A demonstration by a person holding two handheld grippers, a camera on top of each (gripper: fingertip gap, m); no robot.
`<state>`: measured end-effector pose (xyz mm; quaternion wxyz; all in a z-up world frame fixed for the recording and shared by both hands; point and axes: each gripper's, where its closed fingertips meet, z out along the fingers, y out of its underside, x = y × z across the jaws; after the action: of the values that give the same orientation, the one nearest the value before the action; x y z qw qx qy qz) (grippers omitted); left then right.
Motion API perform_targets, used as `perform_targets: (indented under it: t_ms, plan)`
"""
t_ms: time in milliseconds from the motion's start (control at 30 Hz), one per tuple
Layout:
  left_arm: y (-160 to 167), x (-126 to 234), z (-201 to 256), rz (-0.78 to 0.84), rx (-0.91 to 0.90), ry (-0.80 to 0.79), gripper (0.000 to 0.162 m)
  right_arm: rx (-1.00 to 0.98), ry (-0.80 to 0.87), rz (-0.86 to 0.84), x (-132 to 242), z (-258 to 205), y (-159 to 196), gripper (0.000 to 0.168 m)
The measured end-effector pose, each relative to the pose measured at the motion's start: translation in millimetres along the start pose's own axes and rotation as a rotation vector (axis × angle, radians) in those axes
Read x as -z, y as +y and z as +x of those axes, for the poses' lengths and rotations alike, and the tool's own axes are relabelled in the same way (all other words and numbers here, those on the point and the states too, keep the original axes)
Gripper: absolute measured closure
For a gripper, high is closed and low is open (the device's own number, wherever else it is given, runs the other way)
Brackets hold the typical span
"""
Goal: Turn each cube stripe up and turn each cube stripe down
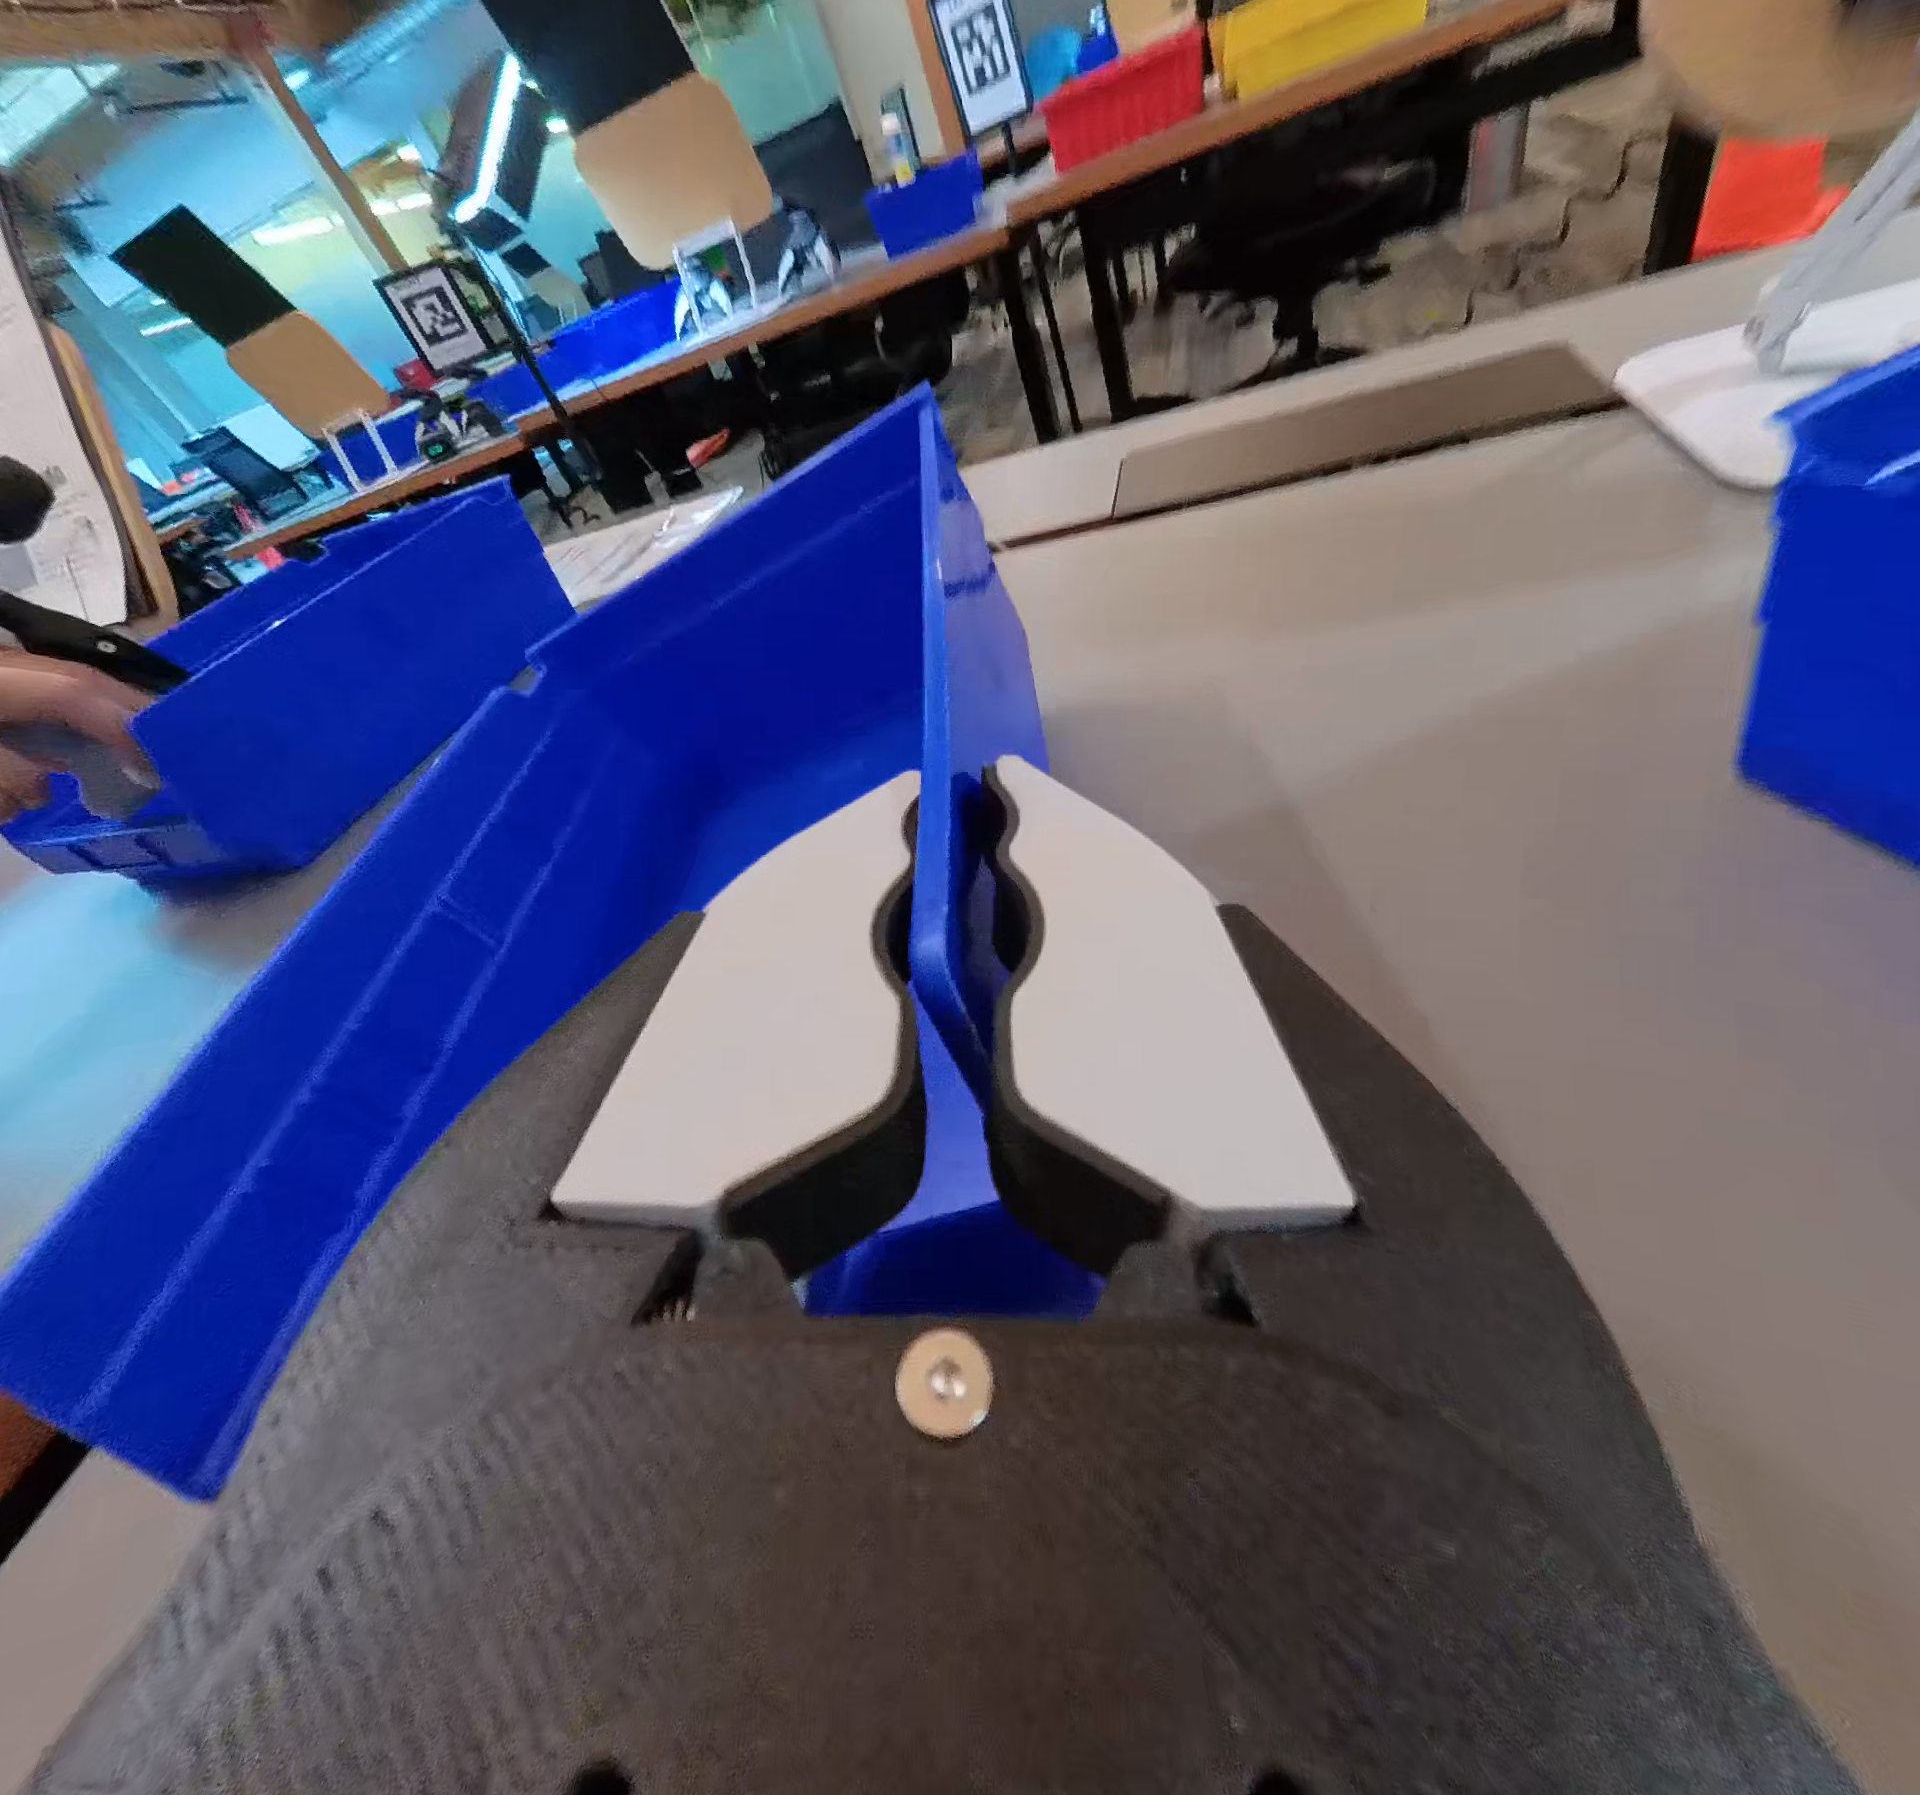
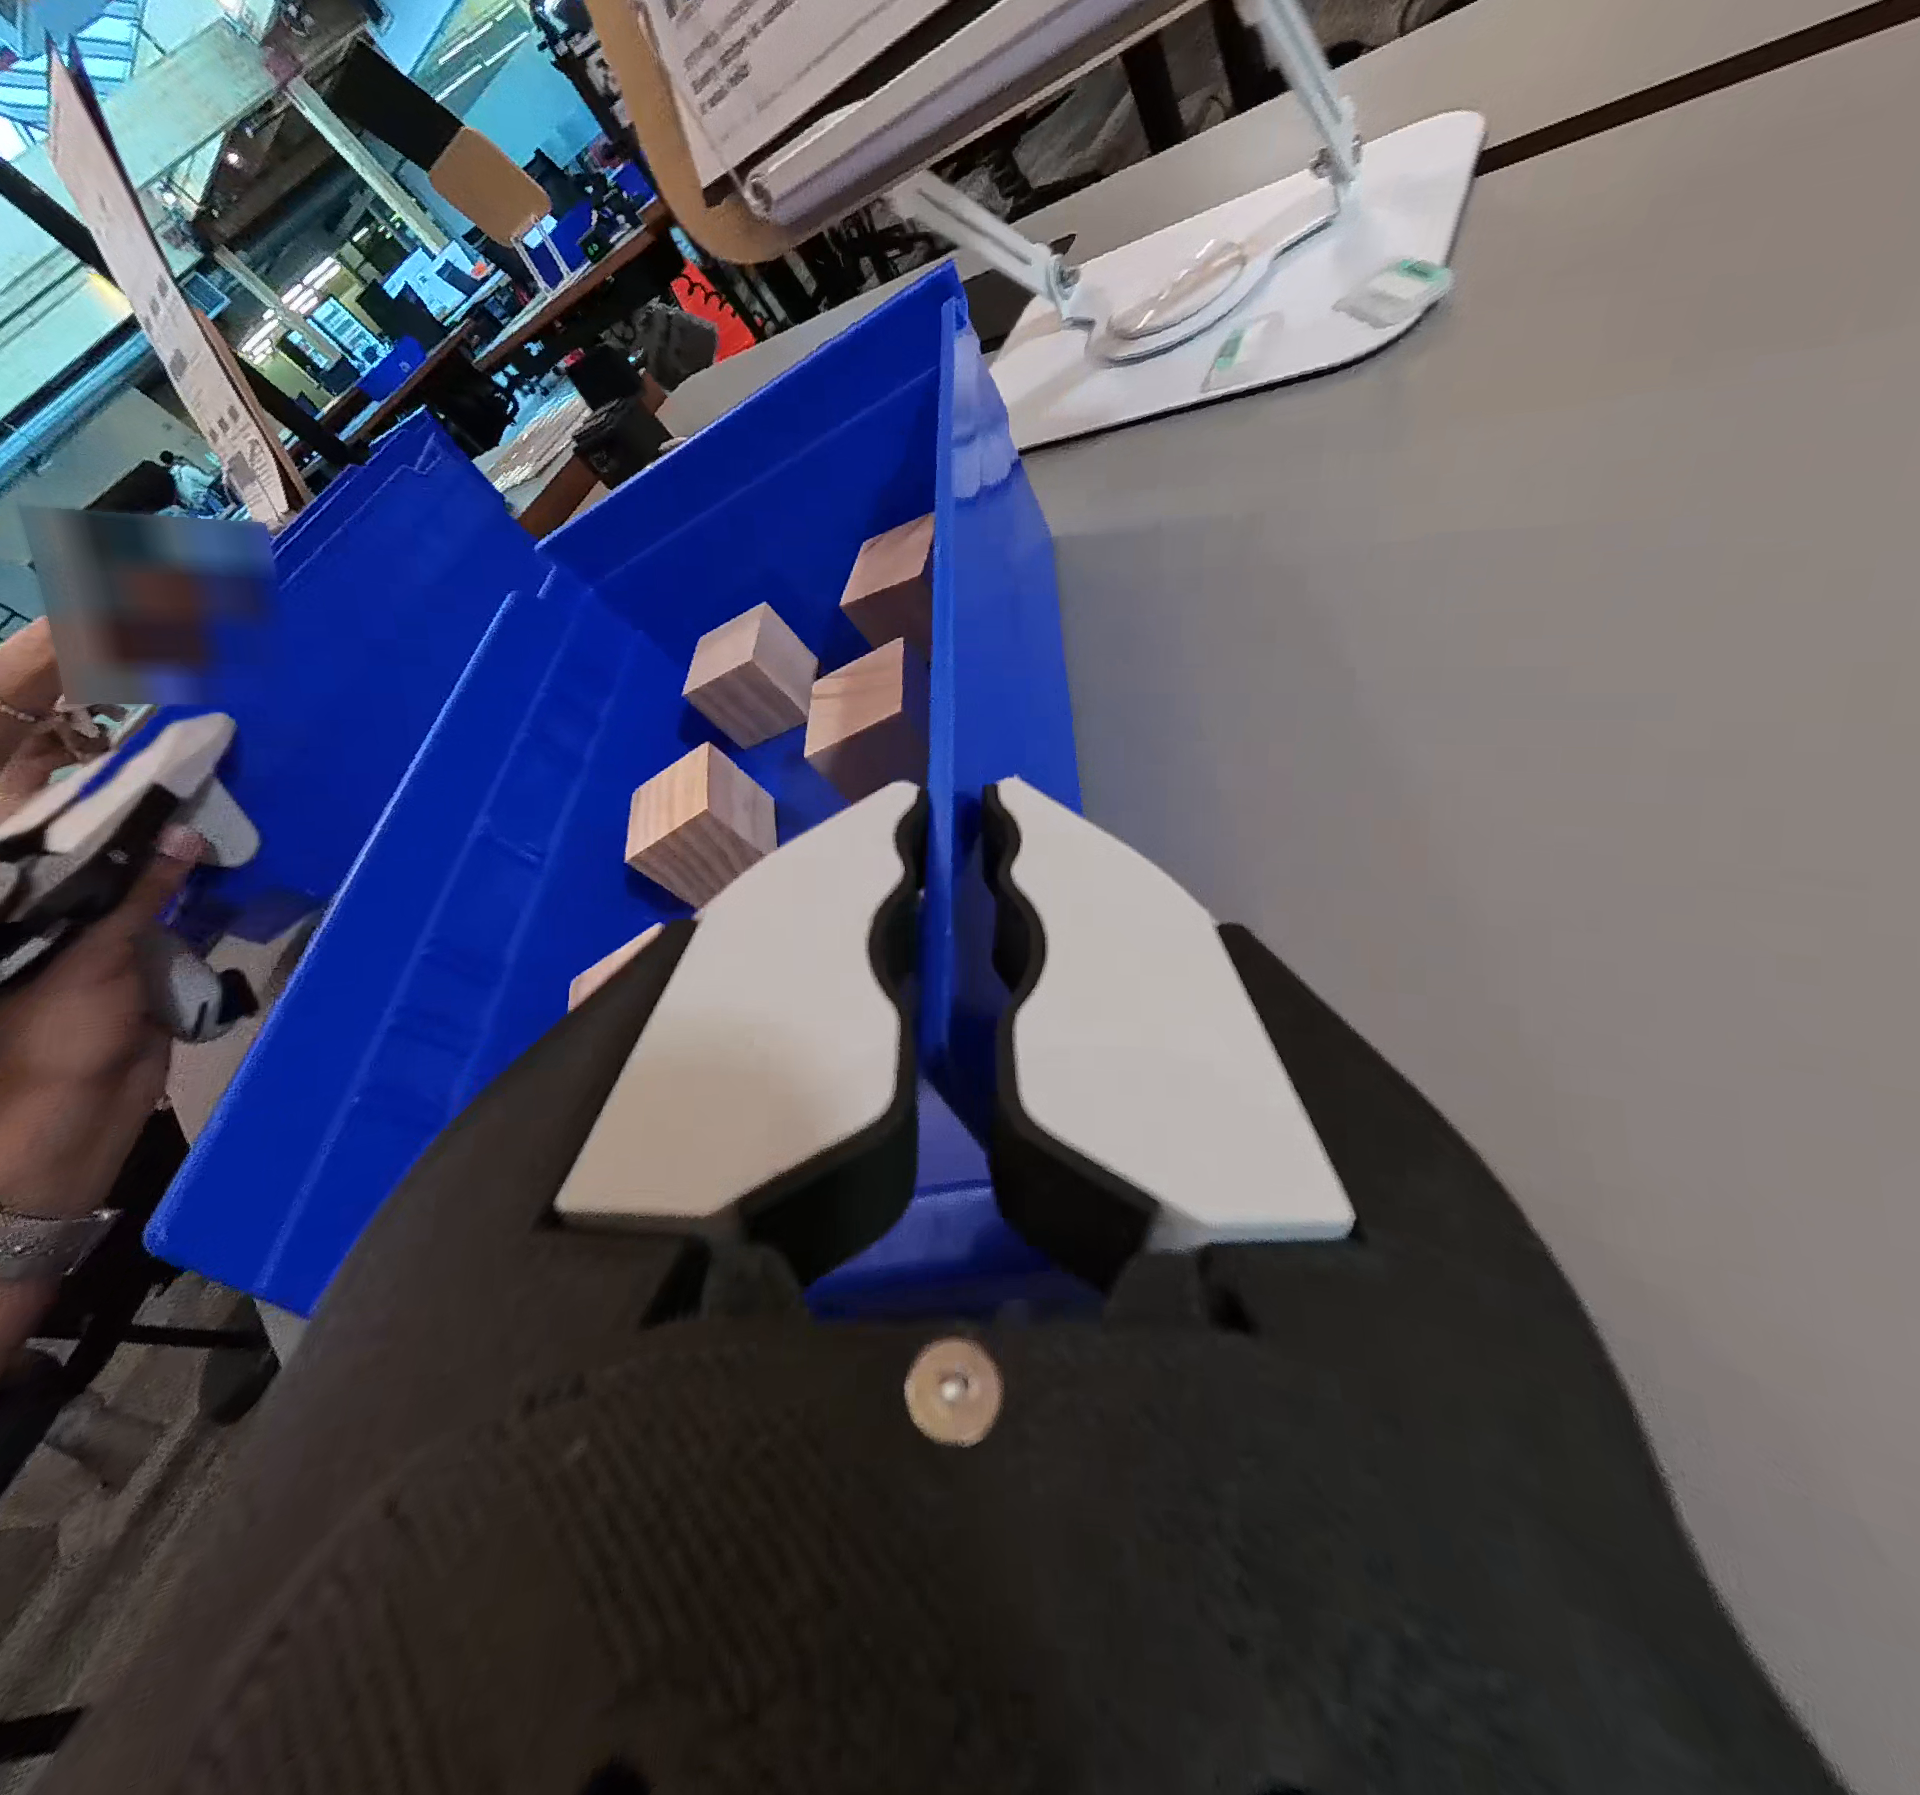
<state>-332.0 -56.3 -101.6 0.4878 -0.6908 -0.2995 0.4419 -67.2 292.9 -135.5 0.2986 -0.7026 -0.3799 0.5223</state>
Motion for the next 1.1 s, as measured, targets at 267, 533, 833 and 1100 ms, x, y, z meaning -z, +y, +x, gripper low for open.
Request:
perform_targets:
  t_ms: [267,533,833,1100]
  plan:
    - [-34,23,-17,0.081,-0.012,0.019,0.155,-0.071,-0.057,0.009,-60,-60,16,0.157]
    - [-53,43,-69,0.101,0.147,-0.024,0.156,-0.005,-0.086,0.009,-156,-140,32,0.159]
    - [-74,80,-160,0.167,0.127,-0.222,0.156,0.037,0.005,0.069,-222,-204,50,0.161]
    - [-93,102,-181,0.234,0.098,-0.287,0.156,0.020,0.084,0.049,-255,-284,87,0.156]
